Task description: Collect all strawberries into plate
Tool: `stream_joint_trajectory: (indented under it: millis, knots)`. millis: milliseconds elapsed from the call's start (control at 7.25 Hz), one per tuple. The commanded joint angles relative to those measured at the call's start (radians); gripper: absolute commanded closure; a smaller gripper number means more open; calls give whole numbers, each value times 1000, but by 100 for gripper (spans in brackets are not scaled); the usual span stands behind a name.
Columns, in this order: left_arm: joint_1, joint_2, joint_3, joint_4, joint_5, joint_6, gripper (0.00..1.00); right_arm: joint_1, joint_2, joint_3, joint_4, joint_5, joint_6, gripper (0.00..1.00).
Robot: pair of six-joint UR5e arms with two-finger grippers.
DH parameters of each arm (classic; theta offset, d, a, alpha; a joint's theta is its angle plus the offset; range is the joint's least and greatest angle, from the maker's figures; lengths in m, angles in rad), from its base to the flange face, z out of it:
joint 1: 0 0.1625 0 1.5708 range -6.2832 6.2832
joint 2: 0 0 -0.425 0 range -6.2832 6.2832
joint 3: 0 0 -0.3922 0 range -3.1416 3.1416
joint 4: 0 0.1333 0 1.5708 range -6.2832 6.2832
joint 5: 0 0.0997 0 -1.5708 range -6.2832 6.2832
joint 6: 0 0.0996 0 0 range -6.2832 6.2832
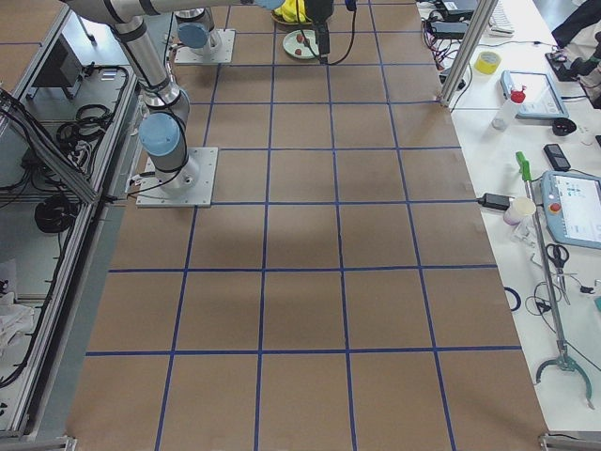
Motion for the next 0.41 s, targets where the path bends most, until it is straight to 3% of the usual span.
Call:
stream_joint_trajectory:
  millis: [0,276]
  knots:
    - [1,-6,-1,2,-2,1,0,0,-1,0,1,-1,0,0]
    - [1,-6,-6,2,-2,1,0,0,-1,0,1,1,0,0]
